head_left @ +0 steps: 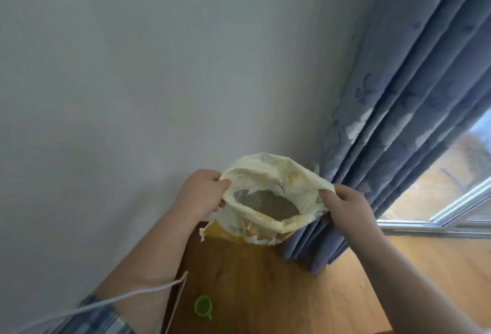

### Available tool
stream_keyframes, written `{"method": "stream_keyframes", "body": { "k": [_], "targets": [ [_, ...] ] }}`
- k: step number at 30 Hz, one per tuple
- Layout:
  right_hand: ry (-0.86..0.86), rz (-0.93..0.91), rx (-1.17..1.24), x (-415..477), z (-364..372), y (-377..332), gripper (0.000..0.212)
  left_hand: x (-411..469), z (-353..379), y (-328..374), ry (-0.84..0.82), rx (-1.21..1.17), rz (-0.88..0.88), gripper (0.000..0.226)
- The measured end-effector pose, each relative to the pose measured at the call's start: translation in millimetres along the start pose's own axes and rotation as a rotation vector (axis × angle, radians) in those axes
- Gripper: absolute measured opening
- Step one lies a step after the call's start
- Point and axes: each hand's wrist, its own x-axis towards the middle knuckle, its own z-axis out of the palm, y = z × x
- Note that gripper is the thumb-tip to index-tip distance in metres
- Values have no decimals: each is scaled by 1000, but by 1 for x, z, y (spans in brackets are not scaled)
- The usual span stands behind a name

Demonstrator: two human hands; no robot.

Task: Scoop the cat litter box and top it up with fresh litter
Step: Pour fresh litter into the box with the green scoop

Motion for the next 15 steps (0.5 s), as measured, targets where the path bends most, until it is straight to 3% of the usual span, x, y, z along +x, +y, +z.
{"method": "stream_keyframes", "body": {
  "k": [8, 15],
  "targets": [
    [164, 75, 27, 35, -118, 52, 23, 37, 116, 105, -152, 88, 144, 26],
    [326, 173, 33, 54, -178, 113, 26, 74, 213, 158, -385, 239, 253, 26]
  ]
}}
